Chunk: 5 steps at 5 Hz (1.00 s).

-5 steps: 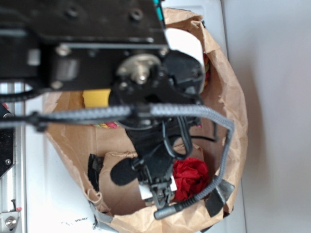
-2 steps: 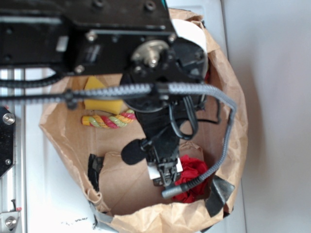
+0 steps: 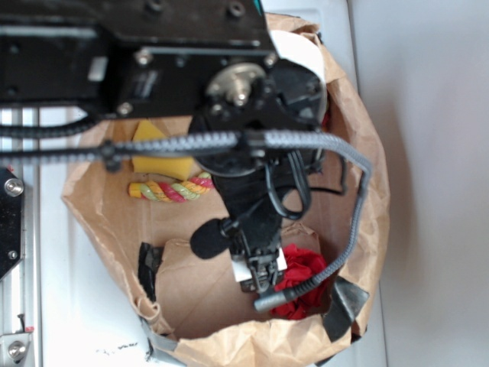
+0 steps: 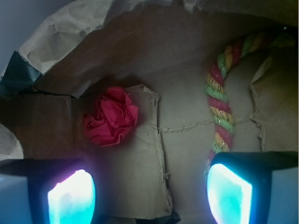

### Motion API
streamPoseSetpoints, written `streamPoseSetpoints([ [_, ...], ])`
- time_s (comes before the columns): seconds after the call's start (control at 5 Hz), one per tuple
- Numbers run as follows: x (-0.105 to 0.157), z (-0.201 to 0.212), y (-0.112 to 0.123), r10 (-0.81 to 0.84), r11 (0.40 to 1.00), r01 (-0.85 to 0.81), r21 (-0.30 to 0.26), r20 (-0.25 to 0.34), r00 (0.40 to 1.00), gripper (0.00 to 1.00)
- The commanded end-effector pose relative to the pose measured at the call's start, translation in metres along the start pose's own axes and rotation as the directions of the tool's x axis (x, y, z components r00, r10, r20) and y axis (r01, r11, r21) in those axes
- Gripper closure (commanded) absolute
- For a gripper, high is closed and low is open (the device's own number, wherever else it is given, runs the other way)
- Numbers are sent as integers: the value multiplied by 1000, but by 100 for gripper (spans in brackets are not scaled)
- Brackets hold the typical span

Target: Grab the red paper.

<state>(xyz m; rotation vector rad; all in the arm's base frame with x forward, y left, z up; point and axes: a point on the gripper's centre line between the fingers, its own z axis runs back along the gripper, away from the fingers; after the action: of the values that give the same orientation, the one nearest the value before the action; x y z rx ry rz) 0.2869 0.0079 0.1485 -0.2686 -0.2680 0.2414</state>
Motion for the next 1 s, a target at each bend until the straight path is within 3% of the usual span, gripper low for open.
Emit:
streamPoseSetpoints([
  [0.0, -5, -13, -8, 89, 994, -92, 56, 52, 995, 0],
  [0.4, 5, -36, -14, 211, 977, -213, 16, 98, 973, 0],
  [0.8, 13, -53, -18, 286, 957, -279, -75, 110, 952, 0],
])
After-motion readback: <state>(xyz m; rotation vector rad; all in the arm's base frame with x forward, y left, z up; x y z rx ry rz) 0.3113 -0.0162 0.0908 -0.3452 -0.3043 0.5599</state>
